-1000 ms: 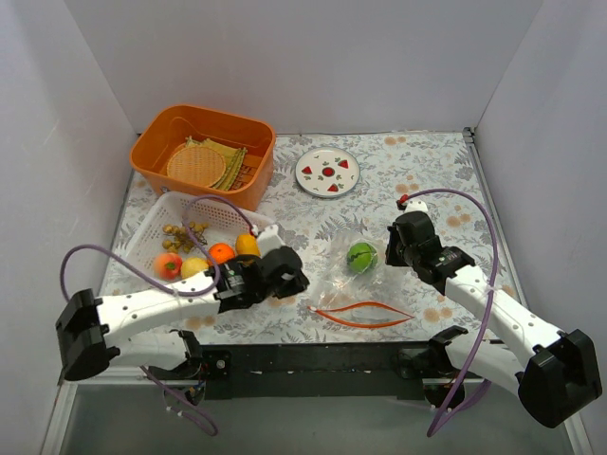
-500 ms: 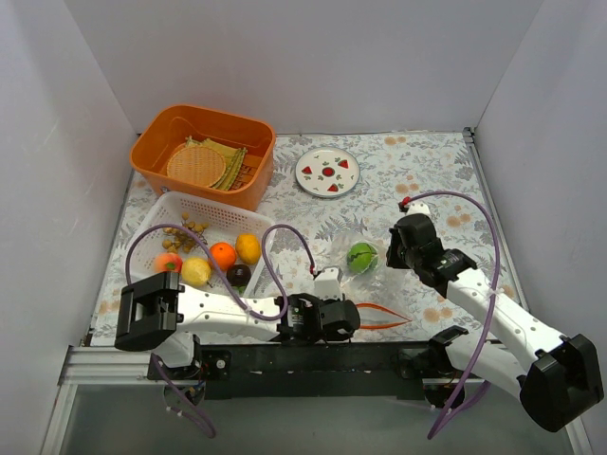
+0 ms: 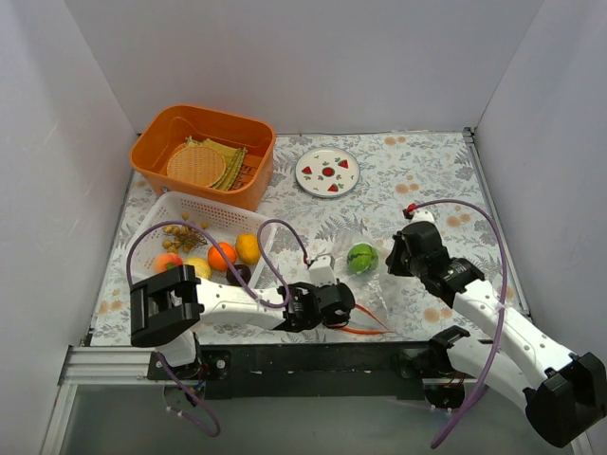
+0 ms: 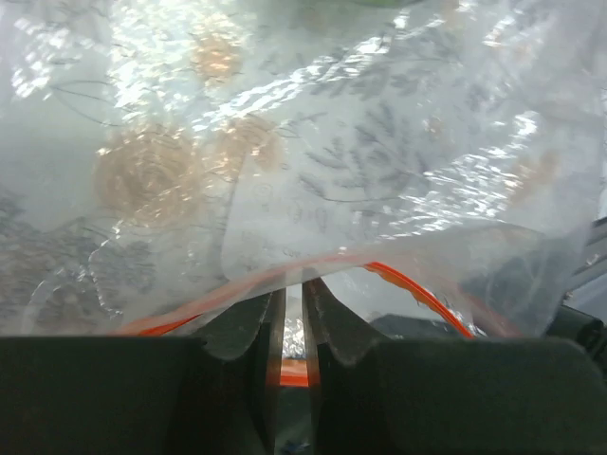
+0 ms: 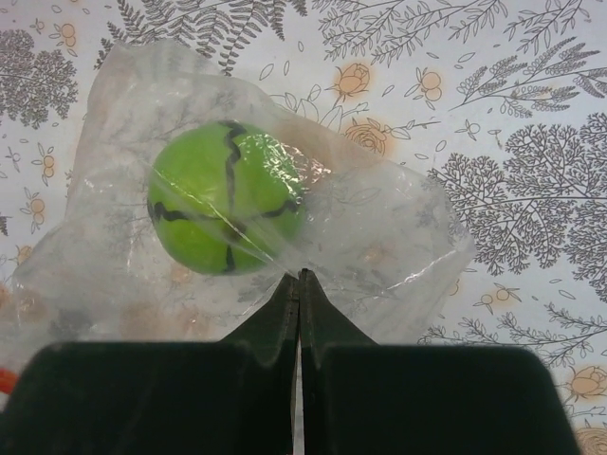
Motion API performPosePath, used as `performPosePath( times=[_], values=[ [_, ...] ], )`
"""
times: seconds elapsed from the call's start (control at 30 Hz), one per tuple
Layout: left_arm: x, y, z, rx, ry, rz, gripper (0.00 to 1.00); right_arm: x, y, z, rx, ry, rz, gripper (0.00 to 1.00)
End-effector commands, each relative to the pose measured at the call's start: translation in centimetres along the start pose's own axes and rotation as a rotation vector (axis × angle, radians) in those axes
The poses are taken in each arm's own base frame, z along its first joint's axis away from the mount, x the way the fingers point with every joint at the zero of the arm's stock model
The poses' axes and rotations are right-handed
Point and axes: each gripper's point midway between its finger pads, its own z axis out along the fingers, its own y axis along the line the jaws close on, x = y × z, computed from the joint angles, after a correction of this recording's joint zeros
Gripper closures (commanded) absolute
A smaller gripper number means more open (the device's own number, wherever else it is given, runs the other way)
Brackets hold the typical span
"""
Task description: Open the zip-top bag and remove the fake food
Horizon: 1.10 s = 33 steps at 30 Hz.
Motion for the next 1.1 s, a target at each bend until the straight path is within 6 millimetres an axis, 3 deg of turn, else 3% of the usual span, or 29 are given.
performPosePath(
  times=[0.0,0.07,0.27,0.3,0.33,0.43,0.47,0.53,0.6,0.77,0.87,0.97,1.07],
  values=[
    [-3.2,2.3,0.3,0.005,-0.05,-0.063,0.87,1.2,1.5,-1.0,-0.084,0.018,0.031,0.99],
    [-3.8,3.6,0.5,-0.005,-0.06,-0.064,0.86,2.1,2.0,-1.5,-0.114,0.034,0.036,0.99],
    [-6.6,3.9,1.0,0.005,-0.102,-0.069,0.73,4.5,2.8,-2.3,-0.157,0.067,0.018,0.96],
    [-7.0,3.8,1.1,0.011,-0.106,-0.072,0.66,4.2,2.6,-2.5,-0.144,0.051,0.002,0.88],
    [-6.9,3.7,1.2,0.015,-0.1,-0.066,0.64,3.5,2.7,-2.8,-0.144,0.035,-0.006,0.69],
    [-6.6,3.7,1.6,0.014,-0.087,-0.06,0.55,0.4,3.1,-4.0,-0.125,-0.032,-0.041,0.41],
    [-6.5,3.5,1.7,0.021,-0.084,-0.063,0.53,-1.2,3.5,-4.6,-0.123,-0.067,-0.043,0.37],
    [-6.2,4.0,1.7,0.017,-0.076,-0.069,0.52,-2.1,3.3,-4.1,-0.086,-0.084,-0.077,0.25],
    [-6.5,3.4,1.5,0.047,-0.088,-0.077,0.51,-2.5,3.2,-2.9,-0.05,-0.064,-0.103,0.19],
    [-6.6,2.9,1.3,0.069,-0.088,-0.071,0.46,-3.7,2.9,-0.5,-0.024,-0.057,-0.124,0.12],
    [-6.3,3.1,1.5,0.066,-0.078,-0.073,0.48,-4.7,2.2,0.7,0.004,-0.061,-0.114,0.11],
    [-6.0,3.2,1.9,0.066,-0.073,-0.082,0.51,-5.5,1.6,1.9,0.016,-0.061,-0.105,0.11],
    [-6.0,3.2,2.1,0.069,-0.074,-0.087,0.54,-5.4,1.2,2.9,0.019,-0.05,-0.093,0.19]
  ],
)
